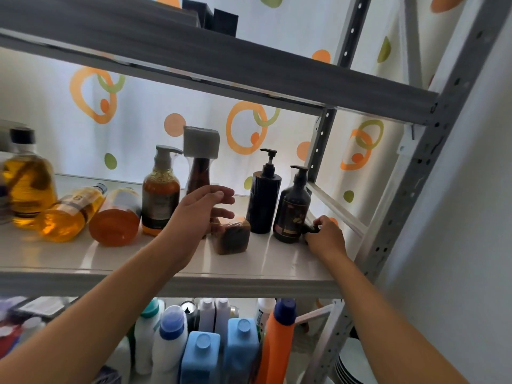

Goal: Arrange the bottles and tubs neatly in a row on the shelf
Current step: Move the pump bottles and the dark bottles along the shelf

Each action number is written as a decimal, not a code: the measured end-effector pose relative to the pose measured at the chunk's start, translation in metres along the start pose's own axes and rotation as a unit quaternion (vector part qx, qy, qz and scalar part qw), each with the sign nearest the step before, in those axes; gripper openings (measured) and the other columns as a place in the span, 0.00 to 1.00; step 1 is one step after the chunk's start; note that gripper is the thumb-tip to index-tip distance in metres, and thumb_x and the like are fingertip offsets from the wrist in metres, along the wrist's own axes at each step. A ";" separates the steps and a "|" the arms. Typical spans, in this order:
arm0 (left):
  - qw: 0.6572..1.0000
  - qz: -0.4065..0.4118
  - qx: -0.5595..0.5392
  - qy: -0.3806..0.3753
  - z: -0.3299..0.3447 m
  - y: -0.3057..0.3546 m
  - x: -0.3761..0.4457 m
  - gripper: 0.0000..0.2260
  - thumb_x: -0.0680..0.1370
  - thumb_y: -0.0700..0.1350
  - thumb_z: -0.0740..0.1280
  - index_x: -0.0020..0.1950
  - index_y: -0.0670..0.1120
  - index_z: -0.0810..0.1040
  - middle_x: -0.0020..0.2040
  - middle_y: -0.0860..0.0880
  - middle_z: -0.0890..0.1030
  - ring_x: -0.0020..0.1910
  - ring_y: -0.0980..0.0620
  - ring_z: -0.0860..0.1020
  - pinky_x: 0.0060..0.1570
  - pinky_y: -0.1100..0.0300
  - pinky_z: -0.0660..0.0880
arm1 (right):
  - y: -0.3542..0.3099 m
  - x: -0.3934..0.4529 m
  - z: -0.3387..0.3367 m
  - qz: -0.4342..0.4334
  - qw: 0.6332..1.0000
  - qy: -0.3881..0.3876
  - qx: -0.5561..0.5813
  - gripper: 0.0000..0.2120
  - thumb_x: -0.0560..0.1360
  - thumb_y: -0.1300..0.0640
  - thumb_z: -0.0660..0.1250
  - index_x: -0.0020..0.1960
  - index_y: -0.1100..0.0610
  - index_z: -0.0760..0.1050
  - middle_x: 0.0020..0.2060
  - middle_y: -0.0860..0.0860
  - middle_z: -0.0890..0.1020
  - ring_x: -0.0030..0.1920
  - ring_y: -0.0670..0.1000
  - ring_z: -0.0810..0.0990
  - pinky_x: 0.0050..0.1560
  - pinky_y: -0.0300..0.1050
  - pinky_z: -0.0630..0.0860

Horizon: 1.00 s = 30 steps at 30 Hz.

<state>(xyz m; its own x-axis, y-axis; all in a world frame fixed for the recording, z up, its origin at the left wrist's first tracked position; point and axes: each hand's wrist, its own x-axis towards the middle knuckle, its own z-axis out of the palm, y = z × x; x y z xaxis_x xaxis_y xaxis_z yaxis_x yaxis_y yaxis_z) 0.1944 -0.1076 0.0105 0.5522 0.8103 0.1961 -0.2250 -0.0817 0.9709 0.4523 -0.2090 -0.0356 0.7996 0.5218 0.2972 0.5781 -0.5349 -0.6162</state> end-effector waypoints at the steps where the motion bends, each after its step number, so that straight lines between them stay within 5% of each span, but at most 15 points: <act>1: 1.000 -0.001 0.007 0.000 -0.002 0.000 -0.003 0.11 0.83 0.43 0.57 0.52 0.47 0.80 0.51 0.47 0.82 0.46 0.47 0.80 0.41 0.57 0.76 | 0.000 -0.004 0.000 0.006 1.000 0.007 -0.003 0.14 0.73 0.57 0.70 0.56 0.57 0.72 0.49 0.53 0.74 0.47 0.55 0.76 0.46 0.47 0.73; 6: 1.000 0.004 0.009 0.002 -0.015 0.006 -0.011 0.11 0.83 0.44 0.57 0.51 0.47 0.80 0.50 0.47 0.82 0.47 0.46 0.80 0.41 0.57 0.75 | 0.009 -0.025 -0.005 -0.013 0.999 0.027 -0.040 0.14 0.72 0.50 0.70 0.50 0.51 0.66 0.44 0.52 0.70 0.51 0.60 0.76 0.59 0.58 0.74; 17: 1.000 -0.005 0.024 0.010 -0.021 0.017 -0.035 0.12 0.83 0.45 0.57 0.50 0.47 0.80 0.51 0.45 0.82 0.46 0.47 0.80 0.41 0.57 0.74 | 0.004 -0.050 -0.016 -0.001 0.997 0.030 -0.076 0.19 0.71 0.47 0.69 0.58 0.54 0.71 0.53 0.55 0.75 0.51 0.58 0.77 0.49 0.48 0.75; 23: 1.000 -0.001 0.009 0.027 -0.043 0.037 -0.044 0.13 0.82 0.48 0.61 0.58 0.41 0.78 0.53 0.44 0.82 0.49 0.44 0.80 0.37 0.58 0.75 | 0.003 -0.058 -0.017 -0.029 0.993 0.034 -0.113 0.25 0.72 0.43 0.69 0.63 0.55 0.69 0.56 0.57 0.75 0.54 0.58 0.77 0.54 0.51 0.77; 30: 0.998 0.045 0.032 0.033 -0.069 0.049 -0.058 0.11 0.82 0.45 0.59 0.50 0.45 0.81 0.48 0.46 0.84 0.45 0.47 0.80 0.40 0.56 0.73 | -0.027 -0.075 -0.020 -0.122 0.981 0.133 -0.072 0.23 0.74 0.45 0.68 0.64 0.57 0.71 0.60 0.56 0.75 0.61 0.56 0.74 0.55 0.50 0.75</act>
<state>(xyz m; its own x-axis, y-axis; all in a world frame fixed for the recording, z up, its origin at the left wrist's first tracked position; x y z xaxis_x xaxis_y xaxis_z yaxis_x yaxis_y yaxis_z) 0.0955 -0.1185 0.0374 0.4779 0.8340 0.2758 -0.2182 -0.1915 0.9569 0.3803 -0.2469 -0.0270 0.6378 0.4639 0.6149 0.7591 -0.5140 -0.3995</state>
